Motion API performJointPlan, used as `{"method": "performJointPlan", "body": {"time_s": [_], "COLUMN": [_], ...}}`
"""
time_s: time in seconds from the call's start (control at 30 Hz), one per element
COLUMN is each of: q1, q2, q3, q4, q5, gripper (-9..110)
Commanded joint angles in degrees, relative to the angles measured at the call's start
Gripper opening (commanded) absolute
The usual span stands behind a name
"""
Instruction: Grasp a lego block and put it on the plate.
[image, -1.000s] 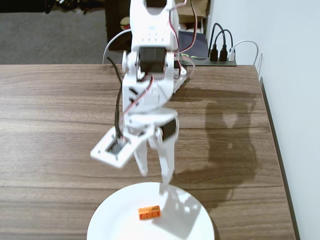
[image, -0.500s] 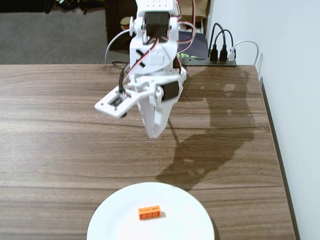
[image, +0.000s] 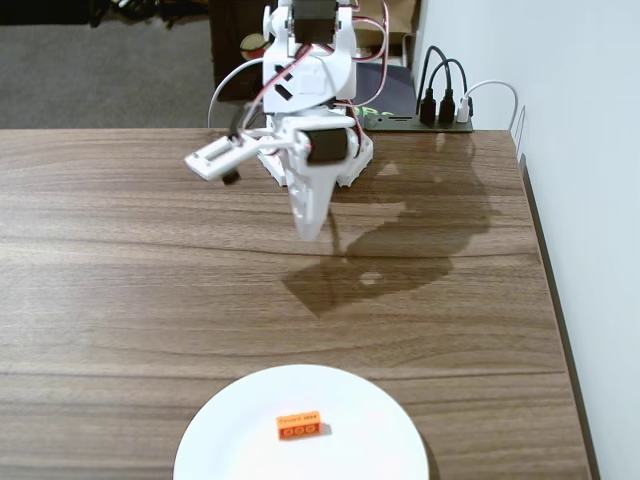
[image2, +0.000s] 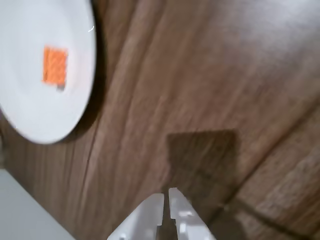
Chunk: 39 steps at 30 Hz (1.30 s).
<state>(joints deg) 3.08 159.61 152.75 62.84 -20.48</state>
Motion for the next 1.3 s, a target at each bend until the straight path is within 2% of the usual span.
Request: {"method": "performJointPlan", "body": {"time_s": [0.0,0.4,1.27], "q1": [0.79,0.00,-1.23], "q2": [4.66,17.31,28.92], "q3": [1.41,9.14,14.68], "q4": [0.35,3.43,9.84], "q5": [4.83,16.70,19.69], "gripper": [1,1,1]}}
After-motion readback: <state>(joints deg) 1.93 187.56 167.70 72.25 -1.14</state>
